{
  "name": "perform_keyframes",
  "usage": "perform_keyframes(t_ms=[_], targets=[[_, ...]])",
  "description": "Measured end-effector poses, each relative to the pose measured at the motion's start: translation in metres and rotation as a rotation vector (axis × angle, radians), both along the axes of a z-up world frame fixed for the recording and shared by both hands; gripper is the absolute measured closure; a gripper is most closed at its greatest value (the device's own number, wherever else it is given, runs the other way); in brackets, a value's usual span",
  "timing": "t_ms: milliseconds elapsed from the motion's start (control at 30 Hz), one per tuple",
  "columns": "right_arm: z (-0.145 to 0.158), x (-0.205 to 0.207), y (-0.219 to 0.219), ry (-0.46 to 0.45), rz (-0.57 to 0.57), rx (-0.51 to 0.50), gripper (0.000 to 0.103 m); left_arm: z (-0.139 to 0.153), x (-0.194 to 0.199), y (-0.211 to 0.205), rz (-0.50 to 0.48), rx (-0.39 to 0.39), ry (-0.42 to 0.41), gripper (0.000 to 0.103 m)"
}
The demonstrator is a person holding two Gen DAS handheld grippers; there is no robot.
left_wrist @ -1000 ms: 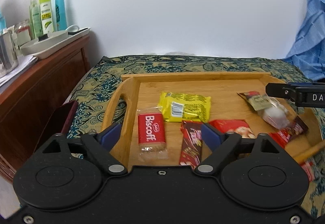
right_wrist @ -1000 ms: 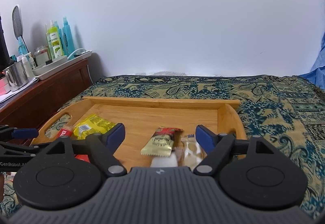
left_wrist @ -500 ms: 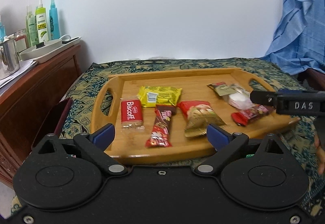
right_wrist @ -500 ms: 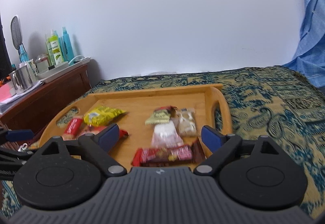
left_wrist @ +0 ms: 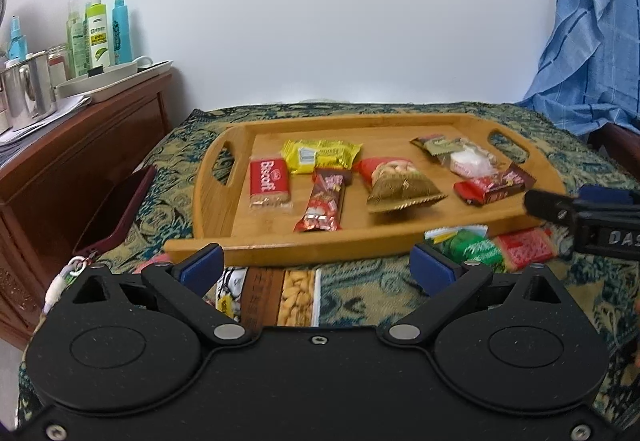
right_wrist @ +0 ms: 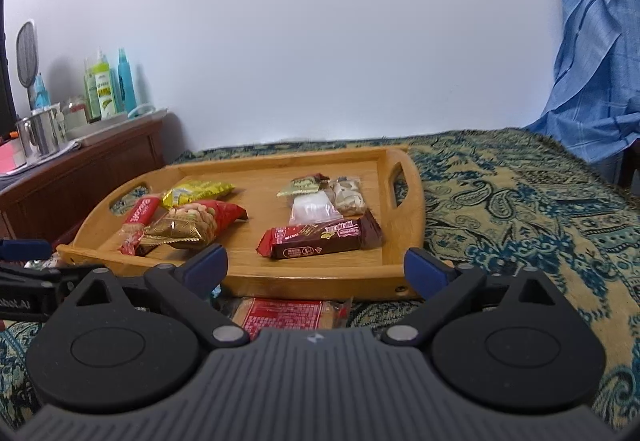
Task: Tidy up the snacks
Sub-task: 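Withdraw both open grippers from the tray back to the snack pile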
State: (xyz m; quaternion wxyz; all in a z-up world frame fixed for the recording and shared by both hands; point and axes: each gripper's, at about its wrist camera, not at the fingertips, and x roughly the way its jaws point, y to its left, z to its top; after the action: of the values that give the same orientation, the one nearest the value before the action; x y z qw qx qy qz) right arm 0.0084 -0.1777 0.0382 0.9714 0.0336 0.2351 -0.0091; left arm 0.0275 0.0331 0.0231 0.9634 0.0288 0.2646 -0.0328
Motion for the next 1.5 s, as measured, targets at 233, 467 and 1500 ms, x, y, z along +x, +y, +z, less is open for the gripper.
perform_keyframes(t_ms=[233, 467, 1500], targets=[[-0.007, -0.014, 0.011, -0.023, -0.018, -0.065, 0.0, -0.008, 0.001, 0.002, 0.041, 0.02, 0.004, 0.003], [-0.021, -0.01, 0.018, 0.048, -0.013, -0.082, 0.0, -0.013, 0.003, 0.009, 0.097, 0.019, 0.003, 0.003], [-0.038, 0.003, 0.032, 0.144, 0.005, -0.162, 0.0, -0.034, 0.008, 0.011, 0.071, -0.008, 0.065, 0.01]])
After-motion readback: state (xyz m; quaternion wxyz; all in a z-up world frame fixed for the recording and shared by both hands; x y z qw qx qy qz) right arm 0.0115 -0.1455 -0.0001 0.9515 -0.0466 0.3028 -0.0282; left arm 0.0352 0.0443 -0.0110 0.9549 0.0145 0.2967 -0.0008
